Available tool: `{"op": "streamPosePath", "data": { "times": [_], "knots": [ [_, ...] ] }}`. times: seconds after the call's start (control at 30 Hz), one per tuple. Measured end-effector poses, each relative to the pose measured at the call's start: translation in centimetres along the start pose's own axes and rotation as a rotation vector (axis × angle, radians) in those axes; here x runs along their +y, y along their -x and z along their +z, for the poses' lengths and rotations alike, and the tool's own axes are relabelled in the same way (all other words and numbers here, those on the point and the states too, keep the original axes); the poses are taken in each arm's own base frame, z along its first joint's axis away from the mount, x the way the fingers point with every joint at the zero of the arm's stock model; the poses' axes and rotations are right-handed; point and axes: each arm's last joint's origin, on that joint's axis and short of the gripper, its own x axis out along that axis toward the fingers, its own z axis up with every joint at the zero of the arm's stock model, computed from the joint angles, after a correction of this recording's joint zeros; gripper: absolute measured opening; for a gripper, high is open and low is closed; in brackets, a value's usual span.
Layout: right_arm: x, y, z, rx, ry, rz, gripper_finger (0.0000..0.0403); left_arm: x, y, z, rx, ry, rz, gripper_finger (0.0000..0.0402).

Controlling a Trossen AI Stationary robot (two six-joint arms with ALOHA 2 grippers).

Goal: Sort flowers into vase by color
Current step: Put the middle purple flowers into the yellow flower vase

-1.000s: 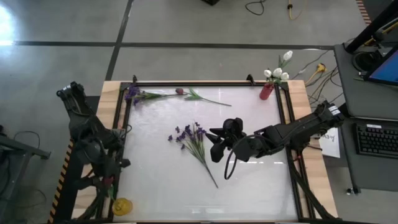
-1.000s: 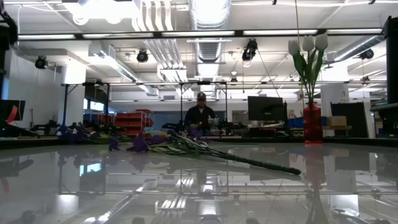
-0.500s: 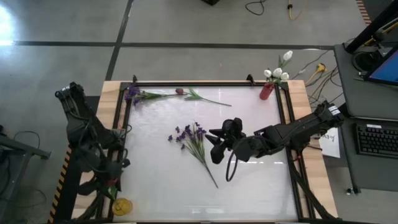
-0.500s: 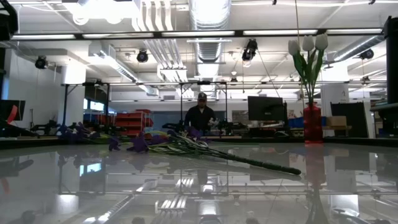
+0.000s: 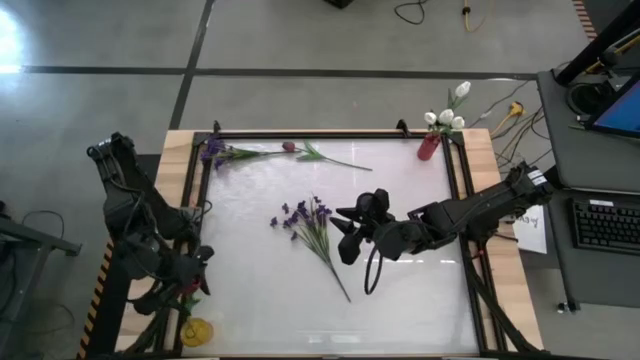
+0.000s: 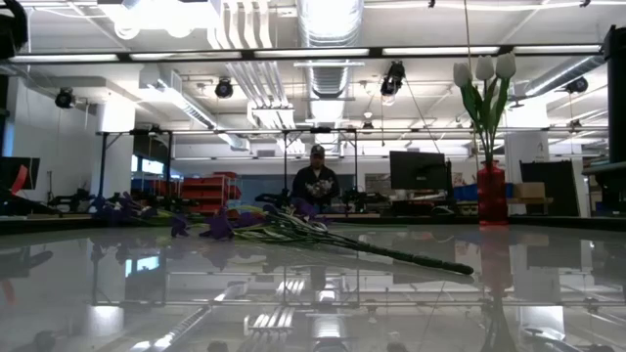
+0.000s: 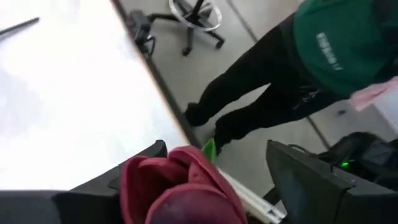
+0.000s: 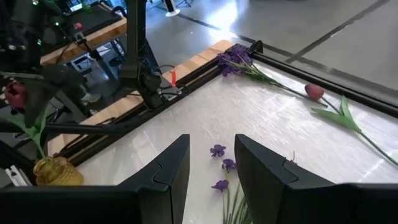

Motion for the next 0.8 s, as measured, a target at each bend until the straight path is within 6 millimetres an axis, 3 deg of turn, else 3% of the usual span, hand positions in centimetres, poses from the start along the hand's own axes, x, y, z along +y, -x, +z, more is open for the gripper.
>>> {"op": "streamPosePath", "data": {
  "times": [0.3, 0.57, 0.8],
  "knots": [
    [0.5, -1.5, -1.5, 0.047, 0.034, -0.006, 0.0122, 0.0, 1.0, 0.8, -0.085, -0.023, 0.101, 0.0263],
    [0.9, -3.4, -3.2, 0.08, 0.059, -0.04, 0.0185, -0.3, 2.2, 2.2, -0.238, -0.065, 0.239, 0.0263],
    [0.8, -6.0, -5.3, 0.151, 0.049, -0.073, 0.0222, -0.9, 4.7, 4.4, -0.435, -0.037, 0.367, 0.0257]
  ]
}}
